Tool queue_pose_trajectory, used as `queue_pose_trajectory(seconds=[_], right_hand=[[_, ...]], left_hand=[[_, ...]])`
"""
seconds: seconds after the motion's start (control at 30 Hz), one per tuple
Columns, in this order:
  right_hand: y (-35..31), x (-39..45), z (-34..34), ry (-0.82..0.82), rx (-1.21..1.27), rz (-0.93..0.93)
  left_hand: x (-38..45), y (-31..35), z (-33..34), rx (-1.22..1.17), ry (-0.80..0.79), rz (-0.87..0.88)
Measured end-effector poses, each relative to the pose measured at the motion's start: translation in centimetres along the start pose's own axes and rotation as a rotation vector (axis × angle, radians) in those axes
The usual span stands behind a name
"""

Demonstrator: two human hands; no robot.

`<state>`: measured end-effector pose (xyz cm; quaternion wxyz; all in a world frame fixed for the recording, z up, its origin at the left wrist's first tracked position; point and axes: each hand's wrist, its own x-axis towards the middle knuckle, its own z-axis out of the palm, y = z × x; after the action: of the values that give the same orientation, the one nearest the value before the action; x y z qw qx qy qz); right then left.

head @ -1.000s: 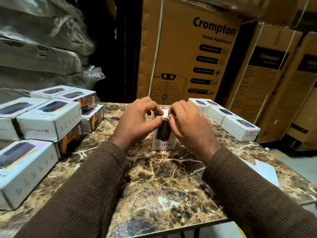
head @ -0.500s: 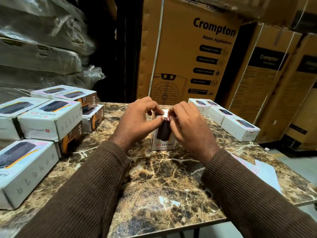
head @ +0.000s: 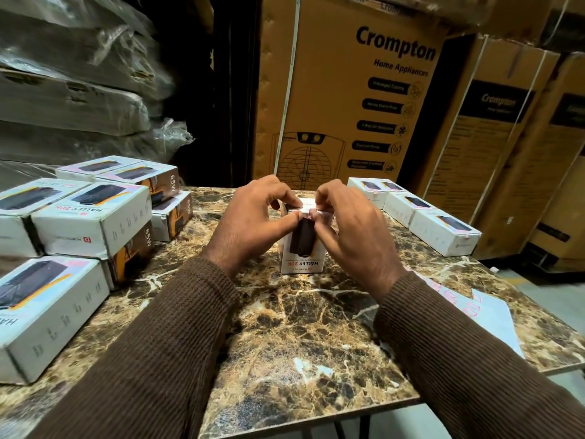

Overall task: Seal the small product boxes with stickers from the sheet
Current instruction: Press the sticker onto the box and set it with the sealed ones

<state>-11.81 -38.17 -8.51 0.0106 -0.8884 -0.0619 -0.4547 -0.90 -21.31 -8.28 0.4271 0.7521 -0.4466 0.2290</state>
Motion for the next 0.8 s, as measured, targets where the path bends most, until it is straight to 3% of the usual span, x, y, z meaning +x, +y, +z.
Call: queue_pose_trajectory(seconds=[0.27, 0.8], right_hand=[[0.3, -0.5, 0.7, -0.002, -0.045, 0.006], [0.6, 0.7, 0.5, -0.042, 0.229, 0.213]], left_hand=[[0.0, -0.2, 0.0, -0.020, 0.003, 0.013], [0.0, -0.3, 0.0, -0.006, 0.002, 0.021]])
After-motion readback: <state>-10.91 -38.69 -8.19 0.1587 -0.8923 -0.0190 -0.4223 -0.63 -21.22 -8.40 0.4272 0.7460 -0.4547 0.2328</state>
